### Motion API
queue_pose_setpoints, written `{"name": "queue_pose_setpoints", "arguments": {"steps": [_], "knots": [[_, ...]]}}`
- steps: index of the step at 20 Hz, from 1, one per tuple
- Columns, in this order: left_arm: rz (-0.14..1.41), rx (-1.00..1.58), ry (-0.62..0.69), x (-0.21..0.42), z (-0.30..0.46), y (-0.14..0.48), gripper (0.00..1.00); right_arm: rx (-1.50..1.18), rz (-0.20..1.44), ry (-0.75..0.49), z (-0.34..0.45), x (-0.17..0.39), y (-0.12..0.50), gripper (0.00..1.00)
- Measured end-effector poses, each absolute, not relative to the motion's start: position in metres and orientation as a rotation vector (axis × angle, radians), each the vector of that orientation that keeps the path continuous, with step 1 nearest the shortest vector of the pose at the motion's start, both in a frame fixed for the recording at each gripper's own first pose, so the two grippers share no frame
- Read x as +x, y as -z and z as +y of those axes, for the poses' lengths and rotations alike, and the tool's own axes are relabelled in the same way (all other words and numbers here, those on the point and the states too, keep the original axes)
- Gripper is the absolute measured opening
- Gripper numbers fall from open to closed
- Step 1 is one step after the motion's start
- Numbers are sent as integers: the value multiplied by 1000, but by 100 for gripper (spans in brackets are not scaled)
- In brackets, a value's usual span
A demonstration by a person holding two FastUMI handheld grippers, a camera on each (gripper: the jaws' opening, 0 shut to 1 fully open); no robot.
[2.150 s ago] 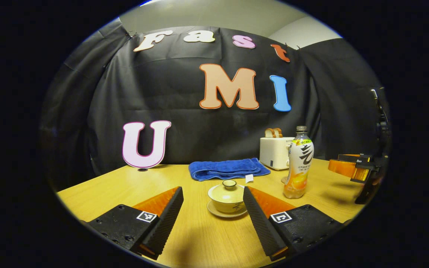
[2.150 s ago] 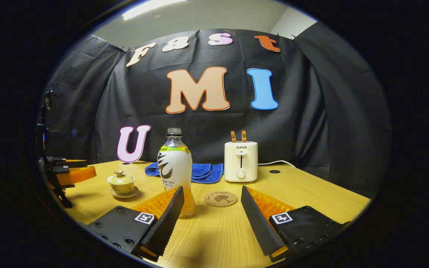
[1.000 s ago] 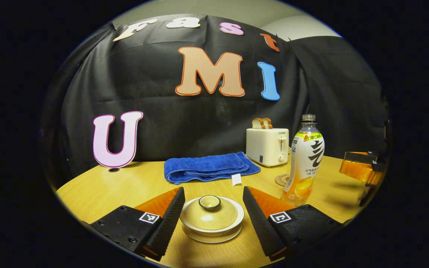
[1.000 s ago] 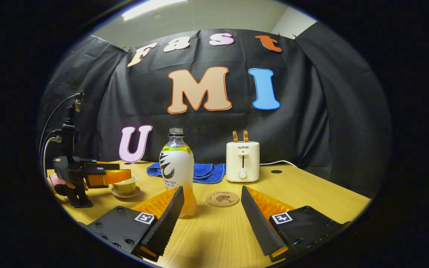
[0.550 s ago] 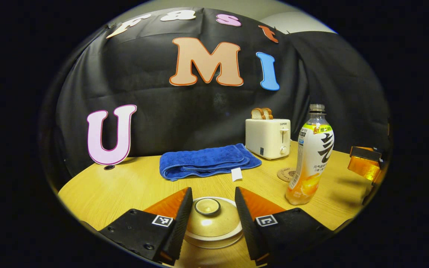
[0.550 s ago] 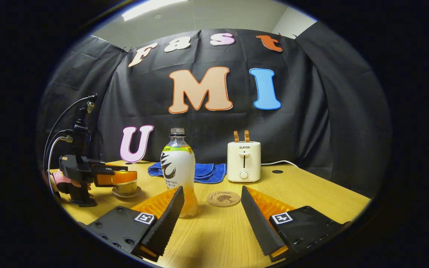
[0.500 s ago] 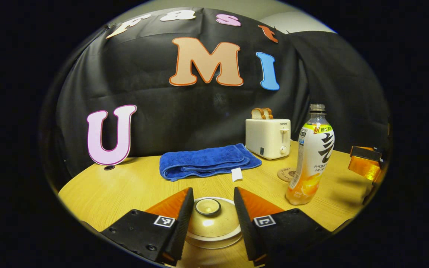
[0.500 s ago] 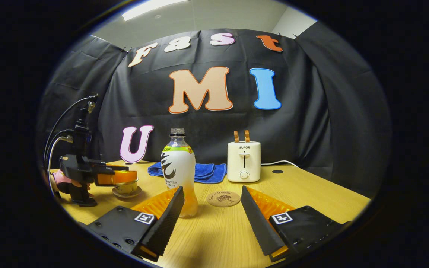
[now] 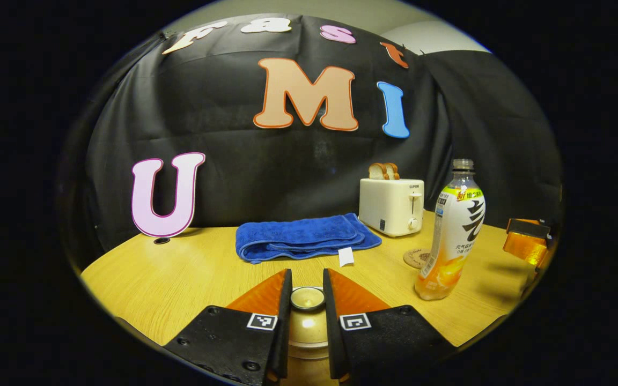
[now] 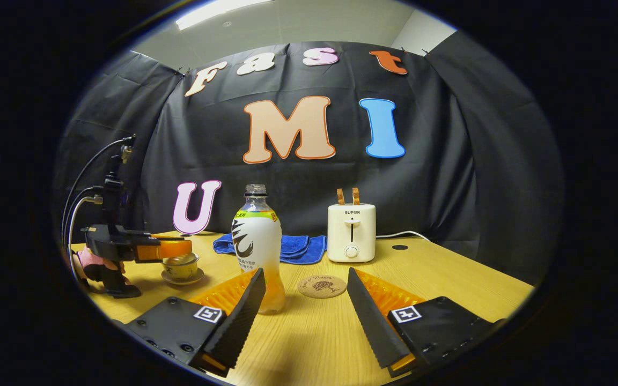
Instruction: Open the teacup lid with one hand, grasp the water bottle and pour water into the teacup with the other hand; after pouring, place the water bottle on the coaster and then close the teacup lid.
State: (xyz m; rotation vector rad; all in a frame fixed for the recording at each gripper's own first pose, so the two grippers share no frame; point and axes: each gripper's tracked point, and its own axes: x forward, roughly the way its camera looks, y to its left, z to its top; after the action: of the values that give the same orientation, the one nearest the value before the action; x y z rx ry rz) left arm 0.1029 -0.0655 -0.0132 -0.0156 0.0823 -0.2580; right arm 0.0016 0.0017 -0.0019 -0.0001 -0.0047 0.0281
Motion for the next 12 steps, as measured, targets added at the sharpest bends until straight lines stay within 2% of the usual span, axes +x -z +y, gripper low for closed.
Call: {"name": "queue_pose_setpoints", "arguments": {"steps": [3, 7, 8, 12], "knots": [[11, -32, 251, 99, -63, 3, 28, 0, -5, -29, 2, 2, 2, 97], [2, -6, 249, 98, -61, 2, 27, 0, -6, -34, 3, 1, 2, 97], [-1, -4, 237, 96, -56, 2, 28, 1, -5, -39, 3, 2, 2, 99], [-8, 1, 170, 83, -23, 1, 27, 1, 1, -75, 8, 2, 4, 97]]}}
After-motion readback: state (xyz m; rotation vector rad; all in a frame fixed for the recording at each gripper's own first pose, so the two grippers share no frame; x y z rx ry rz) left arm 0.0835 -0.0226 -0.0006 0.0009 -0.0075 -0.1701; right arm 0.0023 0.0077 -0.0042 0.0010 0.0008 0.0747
